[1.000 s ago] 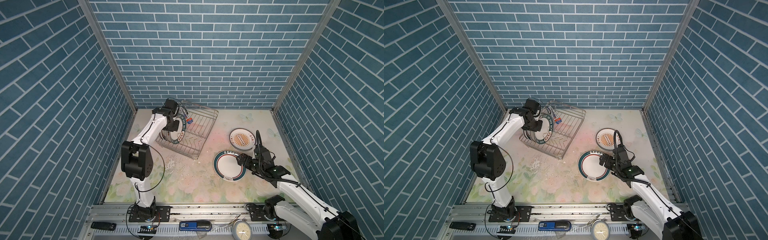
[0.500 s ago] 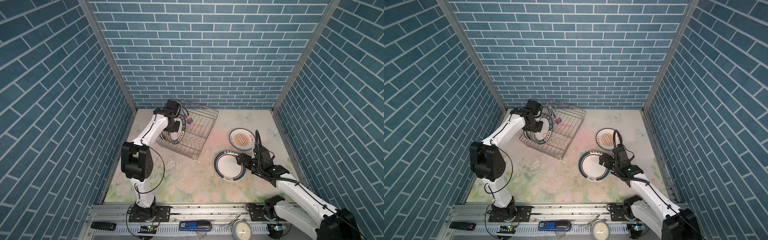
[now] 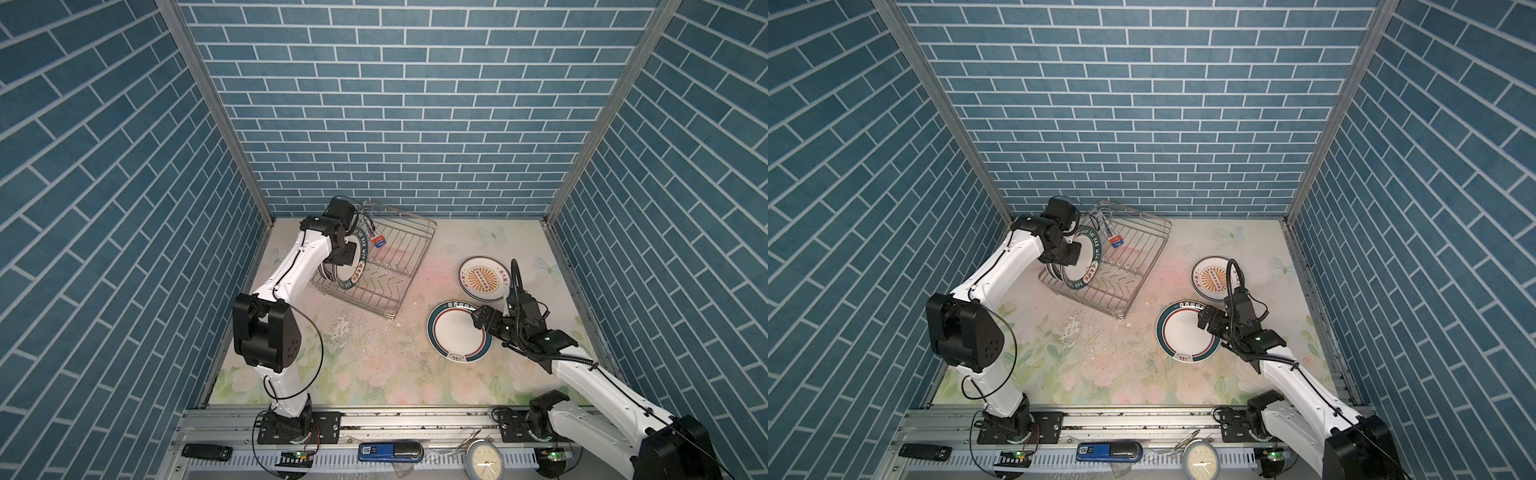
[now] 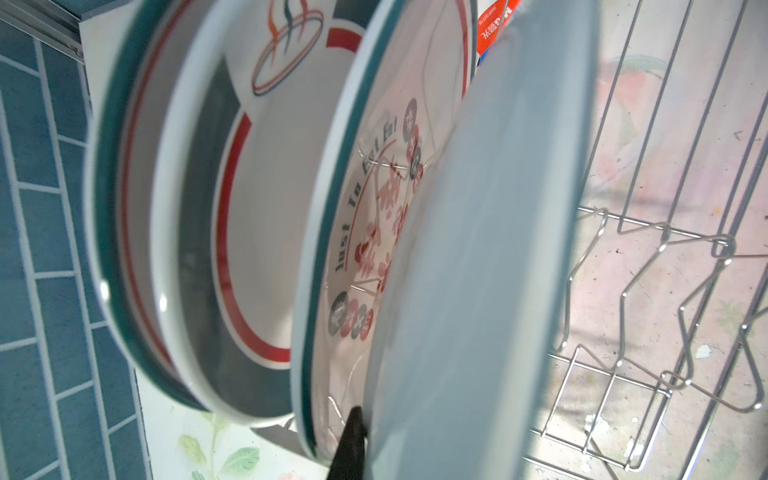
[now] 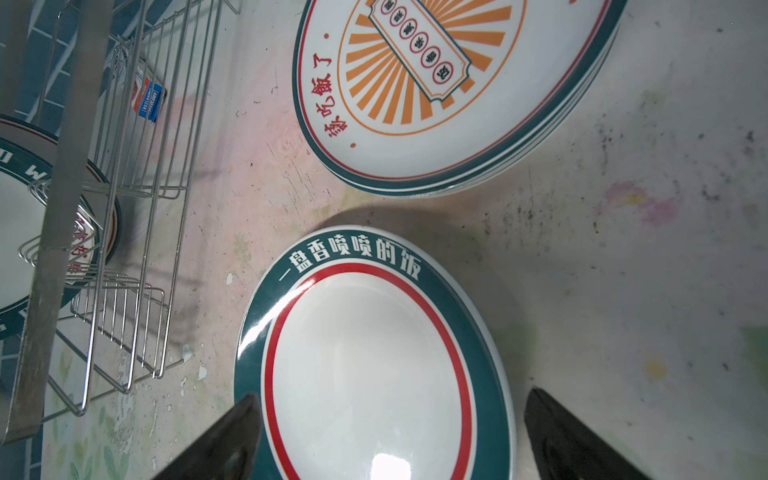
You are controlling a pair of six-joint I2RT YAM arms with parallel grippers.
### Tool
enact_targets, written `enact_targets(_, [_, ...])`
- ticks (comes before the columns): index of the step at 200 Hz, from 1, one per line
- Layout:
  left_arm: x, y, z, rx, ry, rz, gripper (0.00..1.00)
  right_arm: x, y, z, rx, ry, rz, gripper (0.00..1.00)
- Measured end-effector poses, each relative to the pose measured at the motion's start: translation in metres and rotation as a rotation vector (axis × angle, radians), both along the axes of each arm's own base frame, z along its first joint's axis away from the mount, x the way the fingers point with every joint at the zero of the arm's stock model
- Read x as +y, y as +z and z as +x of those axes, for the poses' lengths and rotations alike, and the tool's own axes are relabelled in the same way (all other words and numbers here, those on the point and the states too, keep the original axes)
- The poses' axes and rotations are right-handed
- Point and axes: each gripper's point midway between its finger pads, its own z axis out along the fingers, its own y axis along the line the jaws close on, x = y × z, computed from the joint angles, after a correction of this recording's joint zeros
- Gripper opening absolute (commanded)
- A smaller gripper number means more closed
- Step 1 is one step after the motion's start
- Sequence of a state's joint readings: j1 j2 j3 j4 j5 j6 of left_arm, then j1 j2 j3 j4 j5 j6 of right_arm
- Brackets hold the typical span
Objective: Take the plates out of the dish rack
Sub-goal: 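Close the left gripper on the rim of the front 'HAO SHI HAO WEI' plate, then lift the plate from the rack with the left gripper while the right rises toward it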
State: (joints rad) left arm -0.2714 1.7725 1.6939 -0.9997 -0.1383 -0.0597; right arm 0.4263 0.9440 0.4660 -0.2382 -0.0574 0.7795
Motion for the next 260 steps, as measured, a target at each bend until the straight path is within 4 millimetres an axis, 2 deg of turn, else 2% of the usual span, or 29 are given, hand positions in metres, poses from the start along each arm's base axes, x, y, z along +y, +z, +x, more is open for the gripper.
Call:
enact_targets(75, [0.000, 0.018, -0.007, -0.061, -0.007, -0.062, 0.00, -0.002, -0.004, 0.000, 0.011, -0.006, -0.017, 0.99])
enact_targets(131, [0.002, 0.040, -0.011, -0.122, -0.005, -0.074, 0.00, -0.003, -0.010, -0.001, 0.032, -0.006, -0.029, 0.99])
enact_targets(196, [0.003, 0.045, -0.012, -0.138, -0.003, -0.075, 0.00, -0.004, -0.016, -0.002, 0.051, 0.006, -0.054, 0.99])
enact_targets(227, [-0.012, 0.062, -0.021, -0.166, -0.049, -0.148, 0.00, -0.004, -0.015, 0.000, 0.051, 0.010, -0.061, 0.99])
enact_targets(260, [-0.018, 0.081, -0.030, -0.209, -0.069, -0.197, 0.00, -0.002, -0.006, 0.005, 0.028, 0.012, -0.060, 0.99])
